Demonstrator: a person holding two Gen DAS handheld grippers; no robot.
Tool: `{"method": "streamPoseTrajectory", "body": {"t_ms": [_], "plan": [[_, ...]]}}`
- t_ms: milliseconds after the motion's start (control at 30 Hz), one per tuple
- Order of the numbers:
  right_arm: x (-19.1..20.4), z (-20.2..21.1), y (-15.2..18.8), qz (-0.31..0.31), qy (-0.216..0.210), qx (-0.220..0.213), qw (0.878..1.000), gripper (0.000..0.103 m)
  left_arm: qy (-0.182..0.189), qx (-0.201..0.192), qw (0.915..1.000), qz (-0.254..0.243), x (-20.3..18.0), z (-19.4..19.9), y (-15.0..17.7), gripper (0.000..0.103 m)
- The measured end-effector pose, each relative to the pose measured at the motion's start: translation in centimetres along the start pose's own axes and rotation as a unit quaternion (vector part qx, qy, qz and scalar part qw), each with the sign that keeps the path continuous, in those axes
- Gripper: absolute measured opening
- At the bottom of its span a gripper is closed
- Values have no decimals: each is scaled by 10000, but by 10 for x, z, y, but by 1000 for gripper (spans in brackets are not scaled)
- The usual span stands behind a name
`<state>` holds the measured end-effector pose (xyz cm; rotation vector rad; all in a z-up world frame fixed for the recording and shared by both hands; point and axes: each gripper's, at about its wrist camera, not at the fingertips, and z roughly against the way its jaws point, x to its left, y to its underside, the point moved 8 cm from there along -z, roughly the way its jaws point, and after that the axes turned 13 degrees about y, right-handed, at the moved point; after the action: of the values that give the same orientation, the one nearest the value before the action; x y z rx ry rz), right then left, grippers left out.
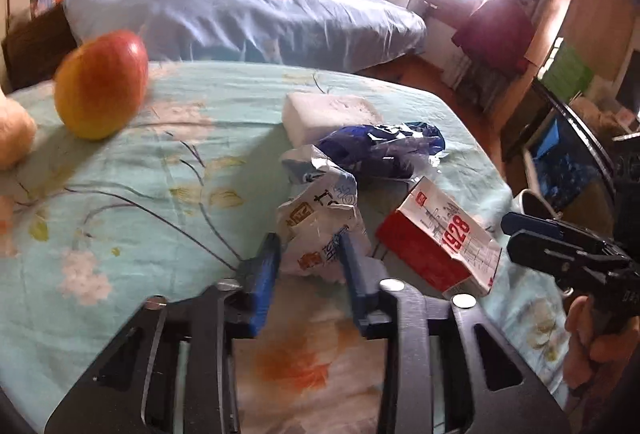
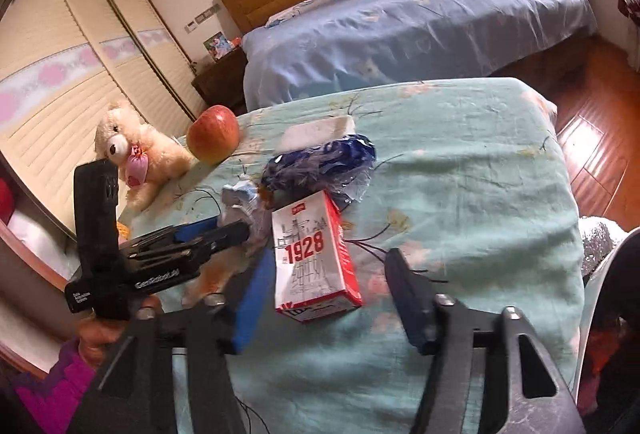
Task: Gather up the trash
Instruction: 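Grasp the crumpled white wrapper with the left tool while the right tool grasps the white milk carton, then carry the white wrapper and milk carton over the bin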
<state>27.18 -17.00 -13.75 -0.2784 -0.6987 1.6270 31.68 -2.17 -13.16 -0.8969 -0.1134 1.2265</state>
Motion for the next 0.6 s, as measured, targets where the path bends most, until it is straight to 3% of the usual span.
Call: {"method": "streamPoseTrajectory", "body": {"t_ms": [100,267,333,367,400,600], "plan": [[10,-8,6,265,59,93,9996,70,20,-36,9999,142,7,14,8,15],[29,-29,11,796,368,119,9961,71,79,-147,9989,429,16,37,24,14],[32,-40,10,955,636,144,9933,70,42,-165,9989,431,15,41,27,14],[32,-46,12,971,689,239,9926,53,27,-172,9989,428,14,41,27,14],[30,-50,13,915,714,314,9927,48,22,-168,9989,430,14,41,28,14],[7,-29,14,433,866,118,9952,47,115,-166,9990,407,0,39,28,12]]}}
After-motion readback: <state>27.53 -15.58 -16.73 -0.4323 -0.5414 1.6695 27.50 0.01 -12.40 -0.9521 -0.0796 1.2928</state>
